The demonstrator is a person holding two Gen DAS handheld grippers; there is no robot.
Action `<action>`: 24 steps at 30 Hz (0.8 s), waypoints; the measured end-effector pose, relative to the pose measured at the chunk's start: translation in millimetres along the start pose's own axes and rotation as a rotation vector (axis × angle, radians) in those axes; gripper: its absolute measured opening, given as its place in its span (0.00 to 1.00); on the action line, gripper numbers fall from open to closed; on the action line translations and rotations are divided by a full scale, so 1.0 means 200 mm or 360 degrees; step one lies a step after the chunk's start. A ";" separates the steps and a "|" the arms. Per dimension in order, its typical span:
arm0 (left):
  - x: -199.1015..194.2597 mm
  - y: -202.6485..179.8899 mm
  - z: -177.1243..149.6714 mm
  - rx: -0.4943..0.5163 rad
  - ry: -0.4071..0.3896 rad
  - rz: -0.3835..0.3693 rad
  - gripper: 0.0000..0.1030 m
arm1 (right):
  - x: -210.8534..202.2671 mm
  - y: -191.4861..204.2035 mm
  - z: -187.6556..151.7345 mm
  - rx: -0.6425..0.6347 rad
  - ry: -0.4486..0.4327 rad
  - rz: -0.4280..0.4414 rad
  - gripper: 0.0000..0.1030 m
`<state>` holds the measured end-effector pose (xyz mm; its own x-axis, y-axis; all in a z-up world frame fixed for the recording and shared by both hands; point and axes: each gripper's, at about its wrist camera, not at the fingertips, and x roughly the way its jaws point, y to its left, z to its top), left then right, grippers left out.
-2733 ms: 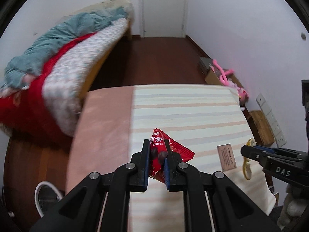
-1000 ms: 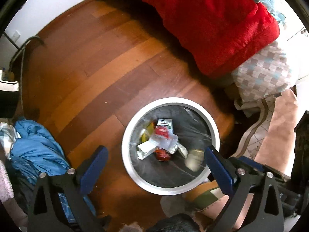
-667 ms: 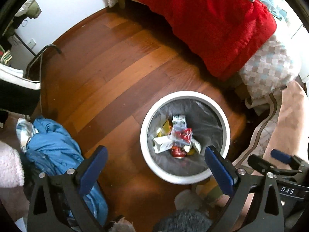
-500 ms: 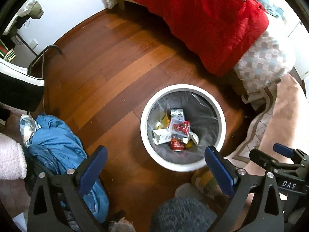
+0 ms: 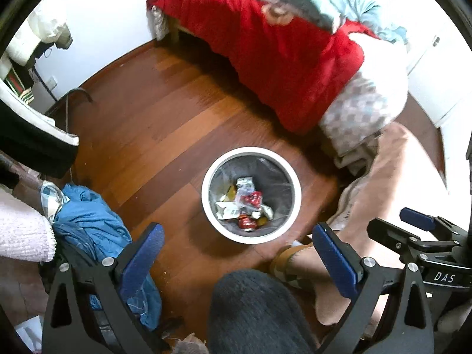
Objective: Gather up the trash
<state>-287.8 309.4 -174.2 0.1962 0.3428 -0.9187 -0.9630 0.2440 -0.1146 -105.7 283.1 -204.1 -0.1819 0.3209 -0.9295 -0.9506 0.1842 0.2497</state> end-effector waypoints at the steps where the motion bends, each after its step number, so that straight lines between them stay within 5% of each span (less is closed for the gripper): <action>1: -0.05 -0.01 0.00 0.0004 -0.0019 -0.0018 1.00 | -0.05 0.01 0.00 -0.0003 -0.0014 0.0013 1.00; 13: -0.52 -0.06 0.02 0.0058 -0.0169 -0.0231 1.00 | -0.67 0.15 -0.04 -0.0101 -0.0177 0.0244 1.00; 24: -0.72 -0.06 0.00 0.0039 -0.0205 -0.0340 1.00 | -0.92 0.24 -0.07 -0.0157 -0.0153 0.0402 1.00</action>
<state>-305.0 257.4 -40.9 0.4184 0.3932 -0.8187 -0.8925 0.3450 -0.2904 -122.3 219.7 -25.4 -0.3957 0.4328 -0.8100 -0.8990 -0.0026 0.4379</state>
